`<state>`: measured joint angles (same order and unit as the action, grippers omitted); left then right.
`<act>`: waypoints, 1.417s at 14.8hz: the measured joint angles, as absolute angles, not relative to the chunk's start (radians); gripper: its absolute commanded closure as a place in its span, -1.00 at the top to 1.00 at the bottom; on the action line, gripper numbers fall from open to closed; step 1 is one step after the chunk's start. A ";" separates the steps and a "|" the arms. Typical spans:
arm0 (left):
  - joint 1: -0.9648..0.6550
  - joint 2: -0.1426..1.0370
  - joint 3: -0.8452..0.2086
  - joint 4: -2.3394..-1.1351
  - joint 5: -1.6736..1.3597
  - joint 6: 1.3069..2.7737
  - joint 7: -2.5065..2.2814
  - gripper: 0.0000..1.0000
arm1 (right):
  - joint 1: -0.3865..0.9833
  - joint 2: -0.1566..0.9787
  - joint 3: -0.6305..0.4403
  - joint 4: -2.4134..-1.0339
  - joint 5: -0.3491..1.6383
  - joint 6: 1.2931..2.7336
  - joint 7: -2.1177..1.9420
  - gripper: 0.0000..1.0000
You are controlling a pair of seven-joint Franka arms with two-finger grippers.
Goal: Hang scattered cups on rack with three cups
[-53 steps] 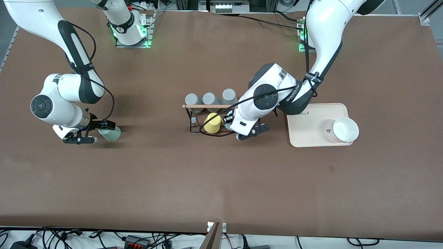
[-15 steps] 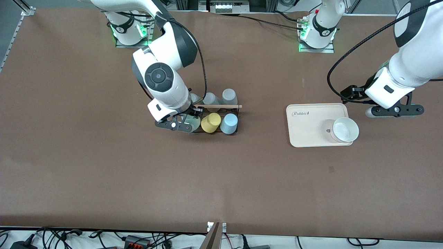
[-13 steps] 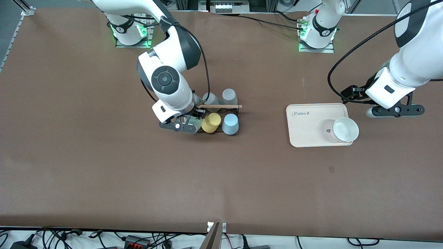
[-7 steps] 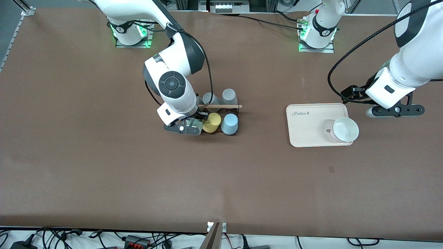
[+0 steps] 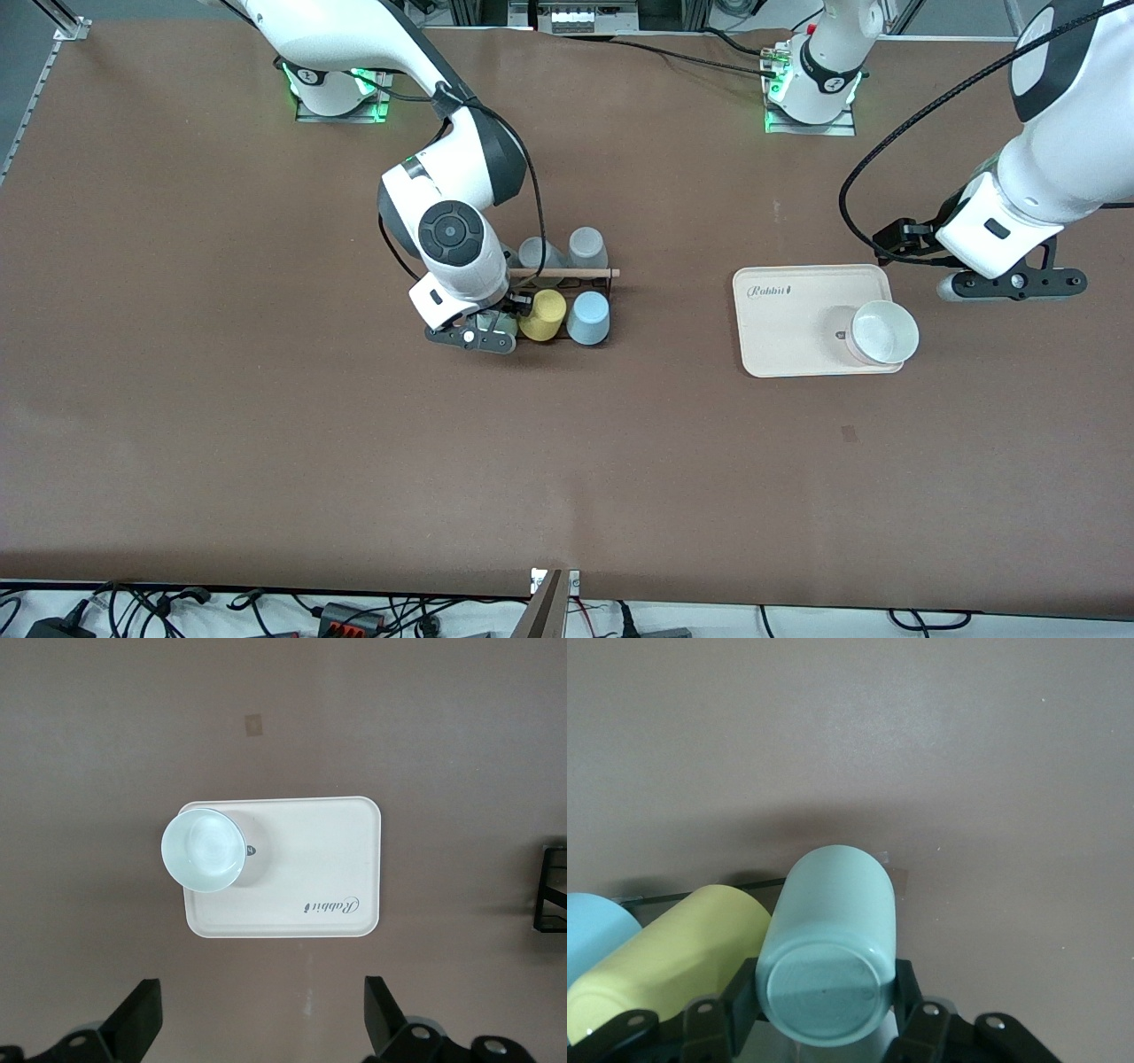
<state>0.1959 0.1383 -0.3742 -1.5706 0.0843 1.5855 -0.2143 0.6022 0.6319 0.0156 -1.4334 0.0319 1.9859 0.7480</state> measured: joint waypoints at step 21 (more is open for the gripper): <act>0.201 0.138 -0.374 -1.571 0.084 1.584 -0.209 1.00 | 0.456 0.365 -0.159 -1.425 0.016 1.853 0.563 1.00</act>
